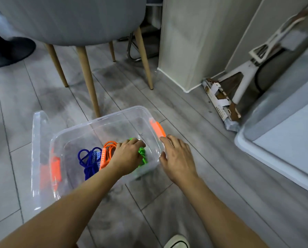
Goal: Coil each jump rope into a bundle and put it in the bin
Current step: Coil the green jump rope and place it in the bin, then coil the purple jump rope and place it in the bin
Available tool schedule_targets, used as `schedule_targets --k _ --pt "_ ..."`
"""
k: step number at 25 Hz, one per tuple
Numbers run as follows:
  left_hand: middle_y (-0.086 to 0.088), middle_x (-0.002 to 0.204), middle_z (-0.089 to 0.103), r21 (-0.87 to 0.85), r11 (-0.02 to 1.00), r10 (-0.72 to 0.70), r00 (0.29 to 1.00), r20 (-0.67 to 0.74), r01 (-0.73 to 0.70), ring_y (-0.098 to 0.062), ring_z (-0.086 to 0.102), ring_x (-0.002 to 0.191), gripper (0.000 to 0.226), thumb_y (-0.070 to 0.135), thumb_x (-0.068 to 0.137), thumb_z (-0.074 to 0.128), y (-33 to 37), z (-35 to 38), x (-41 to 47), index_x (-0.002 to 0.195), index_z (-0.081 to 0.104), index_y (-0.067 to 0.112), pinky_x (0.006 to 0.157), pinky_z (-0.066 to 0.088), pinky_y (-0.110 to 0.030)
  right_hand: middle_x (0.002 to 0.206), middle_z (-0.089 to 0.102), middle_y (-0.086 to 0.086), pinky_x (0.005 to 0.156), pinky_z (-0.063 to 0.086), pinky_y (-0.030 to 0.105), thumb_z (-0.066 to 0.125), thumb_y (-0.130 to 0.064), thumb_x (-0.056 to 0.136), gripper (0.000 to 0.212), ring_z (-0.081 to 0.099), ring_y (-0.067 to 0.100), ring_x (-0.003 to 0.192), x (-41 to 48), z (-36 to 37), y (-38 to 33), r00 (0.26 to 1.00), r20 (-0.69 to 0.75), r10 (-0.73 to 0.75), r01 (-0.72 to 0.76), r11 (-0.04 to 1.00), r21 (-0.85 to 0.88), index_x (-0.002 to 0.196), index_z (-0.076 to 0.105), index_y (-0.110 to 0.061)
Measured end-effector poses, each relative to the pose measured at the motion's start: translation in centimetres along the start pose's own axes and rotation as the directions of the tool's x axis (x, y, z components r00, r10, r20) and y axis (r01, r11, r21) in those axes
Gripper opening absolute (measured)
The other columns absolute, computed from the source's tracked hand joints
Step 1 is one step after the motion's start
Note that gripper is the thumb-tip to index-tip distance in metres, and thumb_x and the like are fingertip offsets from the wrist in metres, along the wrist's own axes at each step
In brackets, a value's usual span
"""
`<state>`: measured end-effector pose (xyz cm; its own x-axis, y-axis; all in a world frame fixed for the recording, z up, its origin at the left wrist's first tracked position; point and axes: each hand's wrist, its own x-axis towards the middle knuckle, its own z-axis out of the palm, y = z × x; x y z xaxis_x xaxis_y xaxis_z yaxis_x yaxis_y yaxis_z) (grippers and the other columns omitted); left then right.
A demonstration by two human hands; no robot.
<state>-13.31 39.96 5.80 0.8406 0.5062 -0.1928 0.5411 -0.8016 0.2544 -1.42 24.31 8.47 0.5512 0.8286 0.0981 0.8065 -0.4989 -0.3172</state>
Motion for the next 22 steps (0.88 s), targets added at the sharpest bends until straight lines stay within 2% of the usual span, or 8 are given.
schedule_targets --k 3,11,18,22 --pt "0.007 0.138 0.050 -0.012 0.995 0.093 0.991 -0.095 -0.095 -0.027 0.048 0.126 0.044 0.026 0.088 0.058 4.7 -3.0 -1.4 0.132 0.054 0.031 0.095 0.037 -0.041 0.141 0.054 0.003 0.104 0.043 0.039 0.062 -0.025 0.087 0.052 0.054 0.023 0.123 -2.5 -3.5 1.7 0.998 -0.027 0.060 -0.061 0.998 -0.031 0.138 0.053 -0.022" --pt "0.011 0.141 0.045 0.003 0.943 0.327 0.926 -0.191 -0.332 -0.020 0.042 0.129 0.041 0.030 0.092 0.051 17.5 -11.5 -4.4 0.133 0.049 0.034 0.104 0.031 -0.039 0.147 0.046 0.000 0.110 0.038 0.038 0.056 -0.027 0.095 0.051 0.046 0.022 0.131 -8.7 -15.7 5.1 0.972 -0.161 0.173 -0.188 0.978 -0.086 0.144 0.043 -0.025" --pt "0.011 0.136 0.047 0.048 0.855 0.508 0.817 -0.274 -0.516 -0.021 0.042 0.128 0.039 0.030 0.092 0.050 28.8 -16.8 -8.2 0.131 0.051 0.033 0.099 0.033 -0.040 0.146 0.049 0.001 0.106 0.040 0.039 0.059 -0.025 0.092 0.055 0.051 0.026 0.126 -15.5 -26.2 8.3 0.904 -0.321 0.283 -0.327 0.941 -0.091 0.144 0.046 -0.025" --pt "0.013 0.137 0.047 0.046 0.782 0.604 0.739 -0.297 -0.621 -0.019 0.042 0.129 0.034 0.030 0.093 0.051 35.4 -17.6 -10.2 0.127 0.053 0.033 0.100 0.033 -0.040 0.150 0.048 0.006 0.110 0.037 0.040 0.057 -0.025 0.095 0.052 0.050 0.028 0.131 -20.5 -30.5 11.5 0.850 -0.395 0.350 -0.417 0.903 -0.098 0.146 0.047 -0.021"
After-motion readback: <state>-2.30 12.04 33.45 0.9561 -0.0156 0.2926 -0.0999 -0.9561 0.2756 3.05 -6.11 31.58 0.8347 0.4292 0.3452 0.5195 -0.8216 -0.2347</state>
